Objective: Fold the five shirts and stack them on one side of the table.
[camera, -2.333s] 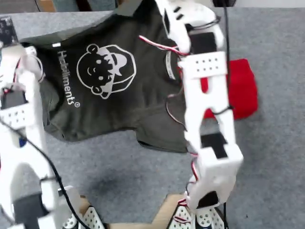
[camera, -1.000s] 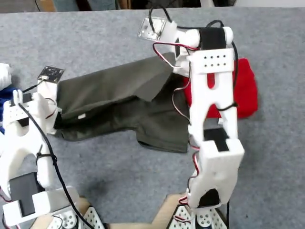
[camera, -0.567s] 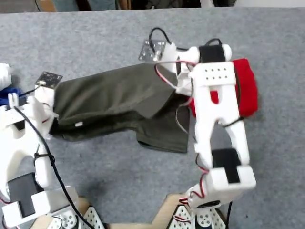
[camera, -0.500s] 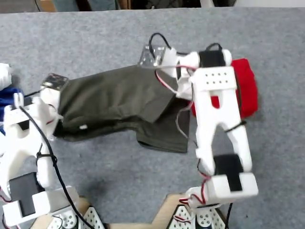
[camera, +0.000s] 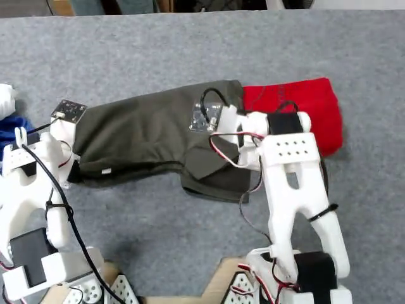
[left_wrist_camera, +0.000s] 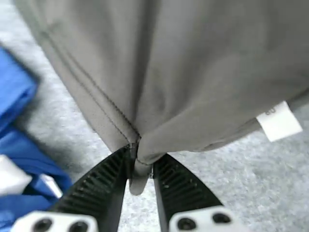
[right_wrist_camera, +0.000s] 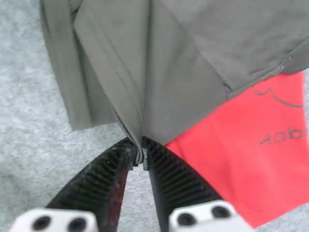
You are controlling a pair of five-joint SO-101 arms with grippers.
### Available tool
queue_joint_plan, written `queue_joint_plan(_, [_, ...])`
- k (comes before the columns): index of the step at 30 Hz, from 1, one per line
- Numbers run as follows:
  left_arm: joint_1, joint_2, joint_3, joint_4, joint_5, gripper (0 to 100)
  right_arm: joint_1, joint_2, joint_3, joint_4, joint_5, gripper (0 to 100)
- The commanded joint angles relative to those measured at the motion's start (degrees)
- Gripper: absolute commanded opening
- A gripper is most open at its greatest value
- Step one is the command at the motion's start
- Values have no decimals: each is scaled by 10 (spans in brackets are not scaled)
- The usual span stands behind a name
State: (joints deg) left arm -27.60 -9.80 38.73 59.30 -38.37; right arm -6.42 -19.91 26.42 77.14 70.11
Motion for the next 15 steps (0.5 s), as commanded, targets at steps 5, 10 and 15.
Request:
queue_joint_plan(5, [7, -2, 4, -8, -3, 29, 19, -12, 77, -85, -11, 14])
queue_joint_plan(10, [1, -2, 3, -9, -4, 29, 25, -15, 92, -92, -13, 14])
queue_joint_plan(15, [2, -2, -13, -5, -1, 29, 20, -16, -5, -26, -36, 14])
